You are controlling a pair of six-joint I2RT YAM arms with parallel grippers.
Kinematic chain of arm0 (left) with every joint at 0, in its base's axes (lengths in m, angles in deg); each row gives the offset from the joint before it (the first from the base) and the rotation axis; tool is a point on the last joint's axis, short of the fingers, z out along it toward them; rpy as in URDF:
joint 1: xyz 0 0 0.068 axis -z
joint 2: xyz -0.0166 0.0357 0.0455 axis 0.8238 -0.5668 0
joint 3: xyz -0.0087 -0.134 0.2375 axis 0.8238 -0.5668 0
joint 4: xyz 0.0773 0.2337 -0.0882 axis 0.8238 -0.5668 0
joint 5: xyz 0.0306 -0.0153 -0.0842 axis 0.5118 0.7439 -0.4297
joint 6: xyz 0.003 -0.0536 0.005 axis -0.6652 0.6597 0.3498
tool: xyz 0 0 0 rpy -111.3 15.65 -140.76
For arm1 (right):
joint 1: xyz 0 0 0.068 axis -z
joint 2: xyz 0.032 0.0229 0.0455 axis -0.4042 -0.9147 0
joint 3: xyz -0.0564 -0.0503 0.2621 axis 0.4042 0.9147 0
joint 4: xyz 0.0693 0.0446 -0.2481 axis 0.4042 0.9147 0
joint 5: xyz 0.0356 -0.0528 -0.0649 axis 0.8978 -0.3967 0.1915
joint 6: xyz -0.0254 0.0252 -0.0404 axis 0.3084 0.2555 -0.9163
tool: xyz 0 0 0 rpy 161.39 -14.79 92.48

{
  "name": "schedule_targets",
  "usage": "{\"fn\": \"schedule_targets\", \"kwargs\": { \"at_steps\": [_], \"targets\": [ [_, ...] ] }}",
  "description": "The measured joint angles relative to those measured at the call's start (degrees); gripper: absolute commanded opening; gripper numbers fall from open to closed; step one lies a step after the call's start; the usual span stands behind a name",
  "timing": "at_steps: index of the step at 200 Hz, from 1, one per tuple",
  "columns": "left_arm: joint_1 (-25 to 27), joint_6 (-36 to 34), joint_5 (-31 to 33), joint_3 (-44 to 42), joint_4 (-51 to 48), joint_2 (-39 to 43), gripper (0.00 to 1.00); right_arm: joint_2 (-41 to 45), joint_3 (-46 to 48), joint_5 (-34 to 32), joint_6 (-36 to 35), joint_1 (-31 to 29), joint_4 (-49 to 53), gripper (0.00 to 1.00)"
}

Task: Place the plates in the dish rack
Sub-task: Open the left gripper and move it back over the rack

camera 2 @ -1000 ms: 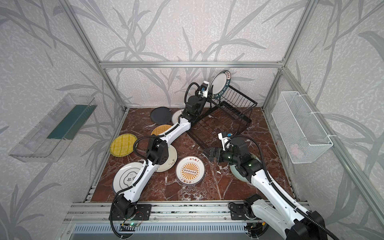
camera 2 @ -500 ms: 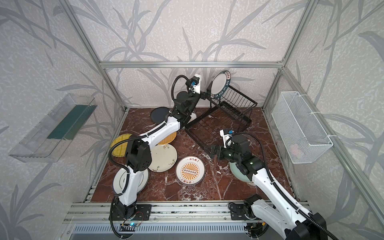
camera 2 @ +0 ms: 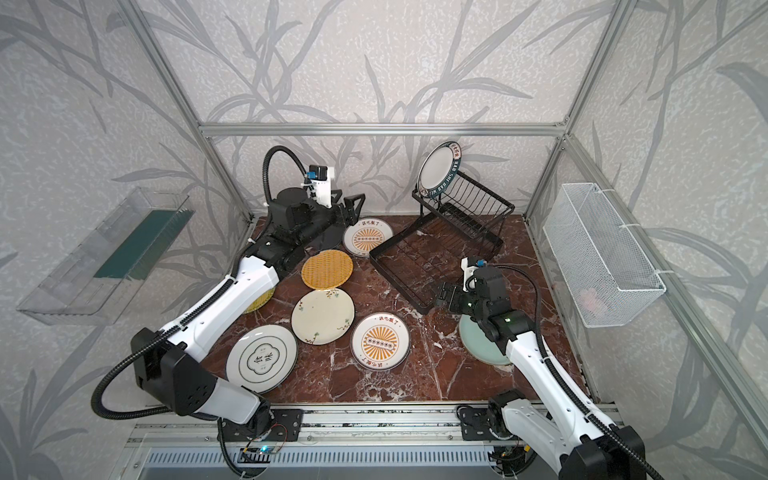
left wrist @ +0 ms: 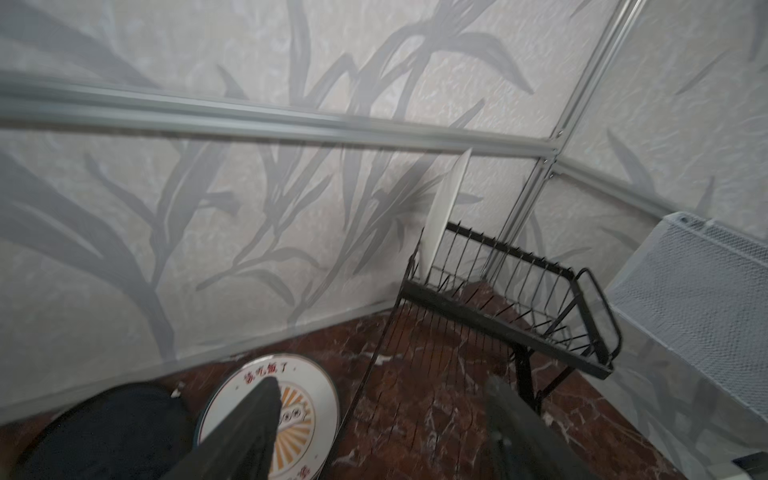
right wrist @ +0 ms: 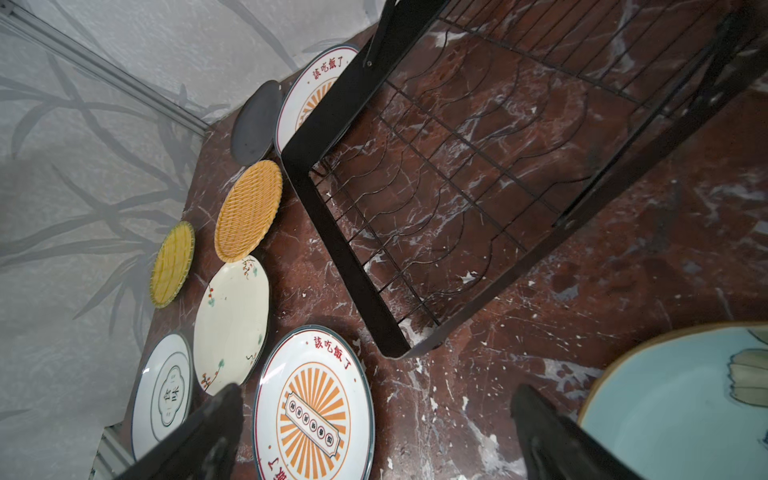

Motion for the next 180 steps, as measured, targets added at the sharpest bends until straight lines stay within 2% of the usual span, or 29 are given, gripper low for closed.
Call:
{"fn": "schedule_targets", "kwargs": {
  "at_steps": [36,92,131,180],
  "targets": [
    [-0.4,-1.9,-6.9,7.6,-15.6,-13.3,0.69,-1.8,1.1,-2.1,0.2,1.1,-0.8,0.99],
    [0.3,-6.7,-9.0,23.1,-26.6,-32.7,0.62,-3.3,2.5,-1.3,0.7,5.7,-2.4,0.99],
    [1.1,-9.6,-7.2,32.0,-31.7,-39.5,0.58,-3.7,2.8,1.6,1.0,9.3,-3.7,0.99],
    [2.2,-11.5,-5.0,36.1,-34.8,-44.1,0.47,-4.4,2.8,3.7,1.1,12.2,-4.2,0.99]
  ]
}}
